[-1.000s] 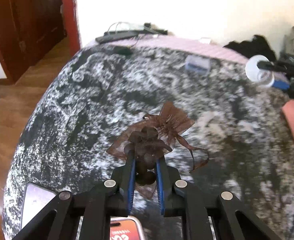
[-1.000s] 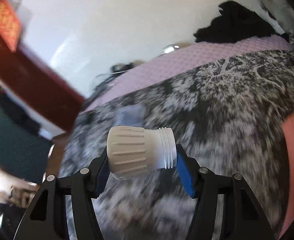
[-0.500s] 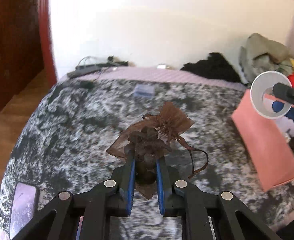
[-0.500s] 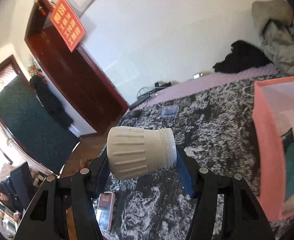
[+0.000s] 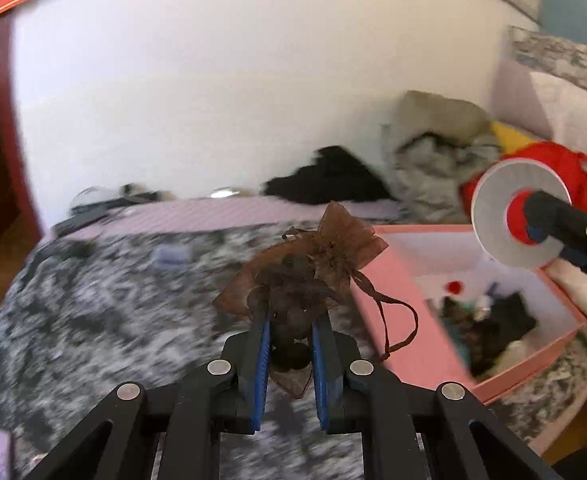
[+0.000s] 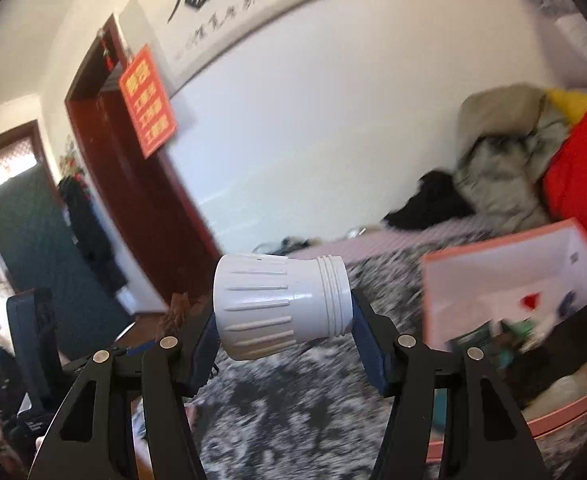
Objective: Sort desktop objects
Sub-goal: 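Carry the mesh pouch and bulb base into the pink box and release both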
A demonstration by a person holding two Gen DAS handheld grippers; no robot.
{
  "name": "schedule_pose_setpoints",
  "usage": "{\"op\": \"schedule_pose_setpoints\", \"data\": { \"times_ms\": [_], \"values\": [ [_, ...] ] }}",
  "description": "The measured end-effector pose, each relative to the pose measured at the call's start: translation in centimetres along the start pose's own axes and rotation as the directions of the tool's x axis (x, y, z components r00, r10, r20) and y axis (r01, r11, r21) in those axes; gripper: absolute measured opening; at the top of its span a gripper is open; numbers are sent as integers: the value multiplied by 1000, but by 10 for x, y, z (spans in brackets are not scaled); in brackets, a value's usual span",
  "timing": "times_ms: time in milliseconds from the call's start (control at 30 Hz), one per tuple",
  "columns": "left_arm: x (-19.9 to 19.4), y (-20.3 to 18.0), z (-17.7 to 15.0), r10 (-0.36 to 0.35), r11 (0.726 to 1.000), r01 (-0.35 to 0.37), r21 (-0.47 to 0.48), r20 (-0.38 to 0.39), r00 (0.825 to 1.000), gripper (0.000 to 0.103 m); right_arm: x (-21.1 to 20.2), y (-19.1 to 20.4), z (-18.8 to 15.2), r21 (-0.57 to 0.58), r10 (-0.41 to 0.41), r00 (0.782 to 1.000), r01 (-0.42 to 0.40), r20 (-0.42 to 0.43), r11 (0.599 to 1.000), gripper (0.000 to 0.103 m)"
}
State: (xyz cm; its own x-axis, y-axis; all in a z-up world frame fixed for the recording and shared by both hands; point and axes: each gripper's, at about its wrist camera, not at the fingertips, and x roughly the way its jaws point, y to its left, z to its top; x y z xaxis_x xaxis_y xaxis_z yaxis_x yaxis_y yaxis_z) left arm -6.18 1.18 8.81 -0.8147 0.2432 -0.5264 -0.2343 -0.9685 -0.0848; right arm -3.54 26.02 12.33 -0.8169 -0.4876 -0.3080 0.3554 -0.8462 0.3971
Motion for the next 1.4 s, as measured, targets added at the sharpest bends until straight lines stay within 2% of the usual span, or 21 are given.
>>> {"op": "schedule_pose_setpoints", "data": {
  "times_ms": [133,267,400,467,500,533,567,600,633,667,800,933,1033,1200,1400],
  "values": [
    [20,-46,15,-87,995,87,47,4,996,14,-27,-32,12,22,-78,994,76,75,997,63],
    [55,-93,33,-184,979,186,85,-31,982,14,-45,-72,22,70,-185,975,177,124,982,63],
    [99,-138,45,-259,957,268,113,-89,962,15,-48,-110,29,118,-278,953,265,122,957,63],
    [121,-153,47,-274,952,286,110,-113,955,19,-43,-131,30,135,-329,938,314,108,940,63],
    [134,-160,47,-273,951,287,114,-126,954,27,-37,-141,31,133,-359,929,346,91,929,64],
    [148,-166,46,-257,954,276,120,-157,954,47,-29,-152,32,125,-396,916,387,60,914,65],
    [162,-171,44,-235,957,261,126,-192,953,58,-21,-163,30,130,-436,900,429,29,894,65],
    [172,-173,43,-208,963,239,123,-222,953,67,-12,-174,29,133,-474,881,470,-3,873,72],
    [175,-173,42,-199,966,230,116,-231,952,67,-5,-183,28,146,-503,864,502,-29,853,86],
    [173,-170,41,-203,966,233,109,-229,952,67,-2,-192,27,176,-515,856,514,-42,840,91],
    [152,-143,35,-173,977,191,90,-179,968,76,-9,-199,28,233,-507,862,494,-4,838,96],
    [129,-107,24,-125,991,131,40,-137,983,80,-5,-171,22,218,-477,879,464,8,859,97],
    [123,-78,8,-87,996,87,0,-147,985,80,6,-143,17,175,-446,895,437,13,882,98],
    [118,-47,-15,-21,1000,17,-22,-197,980,80,19,-105,12,96,-393,919,390,19,916,100],
    [101,-24,-27,10,999,-18,-41,-187,982,80,31,-92,5,94,-368,930,365,10,926,101]
  ]
}}
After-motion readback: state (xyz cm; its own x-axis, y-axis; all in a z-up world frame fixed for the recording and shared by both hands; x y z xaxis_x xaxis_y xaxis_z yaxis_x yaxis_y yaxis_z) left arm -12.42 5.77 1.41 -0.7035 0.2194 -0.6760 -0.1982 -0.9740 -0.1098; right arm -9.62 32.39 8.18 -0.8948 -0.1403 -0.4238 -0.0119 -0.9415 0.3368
